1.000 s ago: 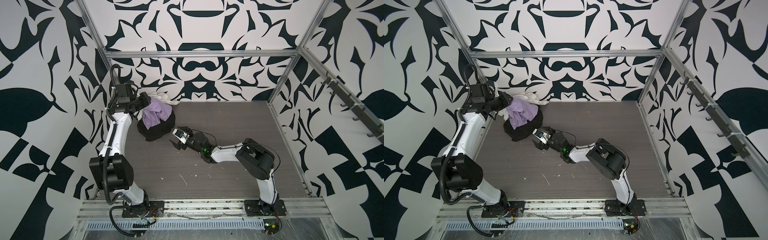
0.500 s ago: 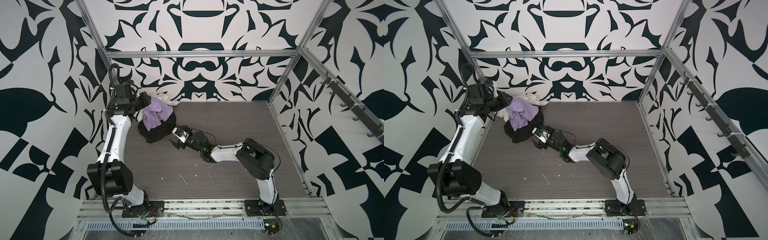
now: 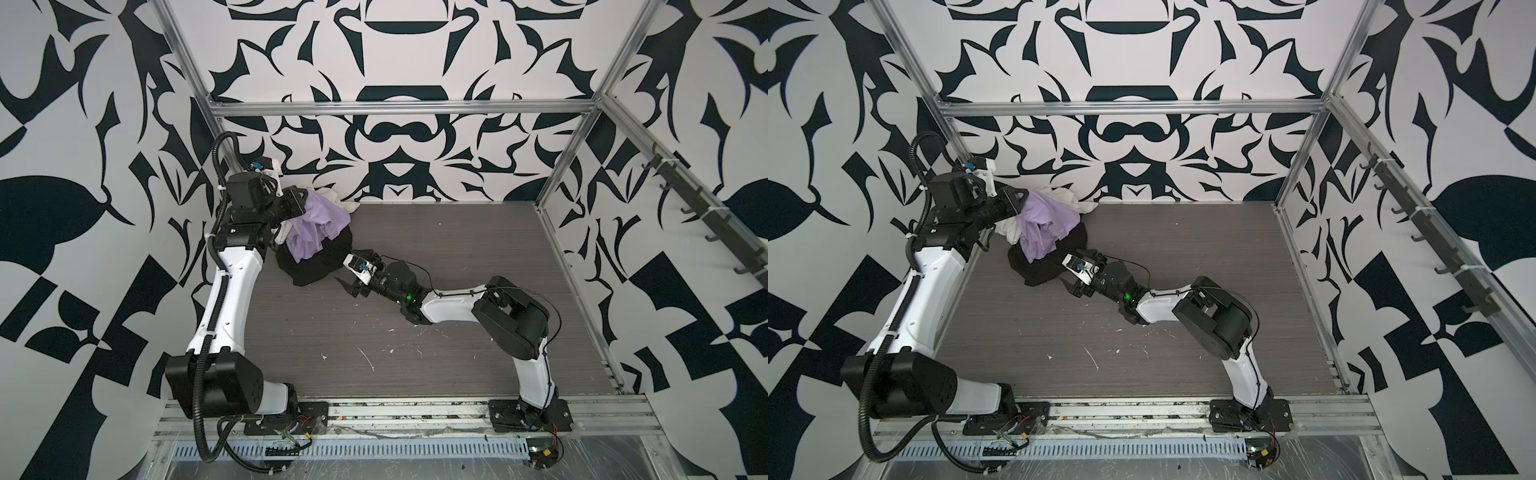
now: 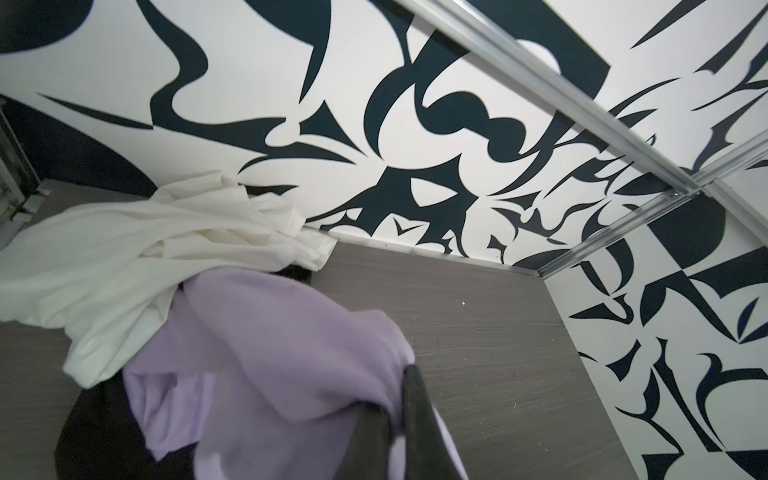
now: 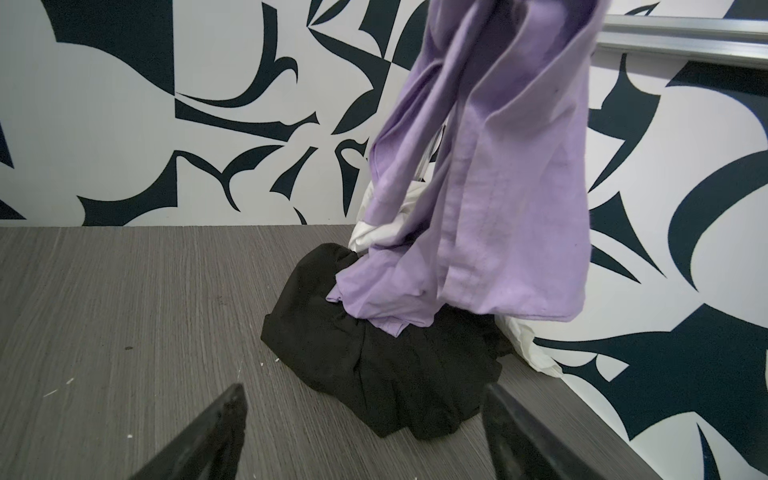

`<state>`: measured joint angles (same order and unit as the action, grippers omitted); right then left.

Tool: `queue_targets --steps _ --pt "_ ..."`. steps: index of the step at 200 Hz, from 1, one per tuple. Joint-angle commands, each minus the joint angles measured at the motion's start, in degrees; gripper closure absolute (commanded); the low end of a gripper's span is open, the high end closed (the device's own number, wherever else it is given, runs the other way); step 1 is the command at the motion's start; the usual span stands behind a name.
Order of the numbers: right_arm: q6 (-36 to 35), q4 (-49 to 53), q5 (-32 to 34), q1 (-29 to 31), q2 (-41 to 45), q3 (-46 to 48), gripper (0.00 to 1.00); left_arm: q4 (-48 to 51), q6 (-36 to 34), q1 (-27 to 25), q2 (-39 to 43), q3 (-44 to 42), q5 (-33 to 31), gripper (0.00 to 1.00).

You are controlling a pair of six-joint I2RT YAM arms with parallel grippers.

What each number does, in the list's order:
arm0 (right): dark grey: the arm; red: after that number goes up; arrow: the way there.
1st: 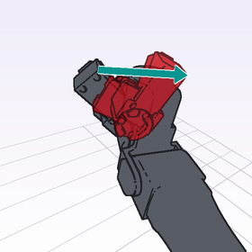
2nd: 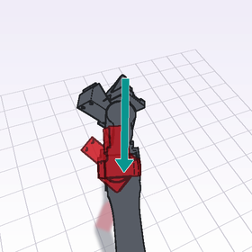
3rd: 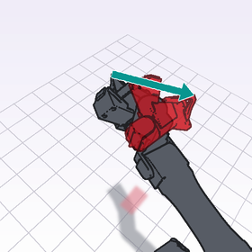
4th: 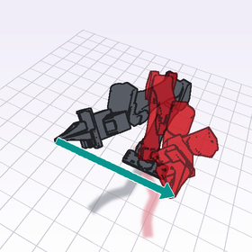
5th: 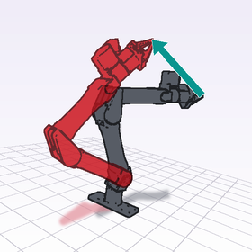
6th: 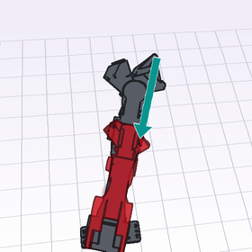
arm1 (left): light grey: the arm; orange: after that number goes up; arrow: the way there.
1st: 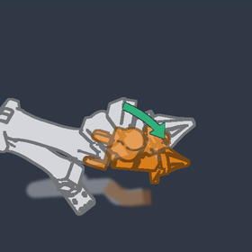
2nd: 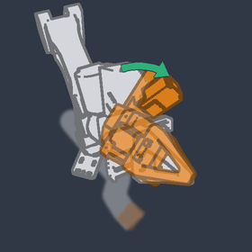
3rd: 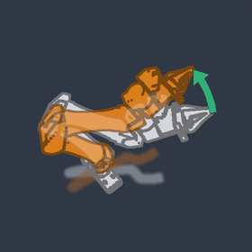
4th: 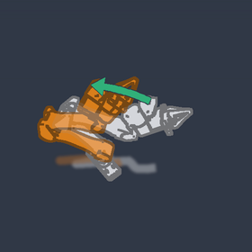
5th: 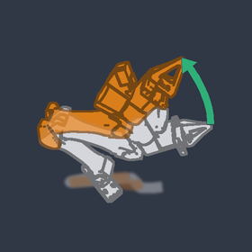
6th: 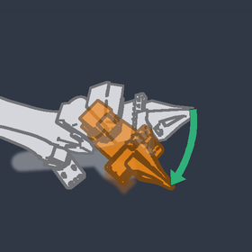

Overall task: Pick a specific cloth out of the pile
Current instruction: 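Move the right gripper up to the hanging lavender cloth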

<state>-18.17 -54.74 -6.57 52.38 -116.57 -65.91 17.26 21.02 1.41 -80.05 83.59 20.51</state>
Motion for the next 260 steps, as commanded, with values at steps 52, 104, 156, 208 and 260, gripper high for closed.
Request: queue_targets --steps 52,104,156,208,260 --pt "1.6 -5.7 -3.6 -1.2 3.3 -2.9 0.09 -15.0 -4.2 -0.5 11.2 -8.1 6.6 1.00" --pt "2.7 -8.7 -4.7 -2.2 4.9 -4.5 0.09 -14.4 -3.9 -0.5 12.2 -9.5 8.6 1.00" --pt "5.0 -14.0 -3.0 -2.8 -1.7 -12.5 0.08 -15.3 -1.8 -0.7 13.2 -10.6 9.9 1.00" --pt "6.0 -13.7 -2.3 -3.6 -11.9 -23.9 0.06 -15.7 -0.7 -0.8 13.7 -11.3 10.4 1.00" --pt "8.7 -10.5 -3.5 -3.5 -18.3 -30.7 0.06 -15.7 -0.2 -0.8 14.0 -11.7 10.5 1.00"
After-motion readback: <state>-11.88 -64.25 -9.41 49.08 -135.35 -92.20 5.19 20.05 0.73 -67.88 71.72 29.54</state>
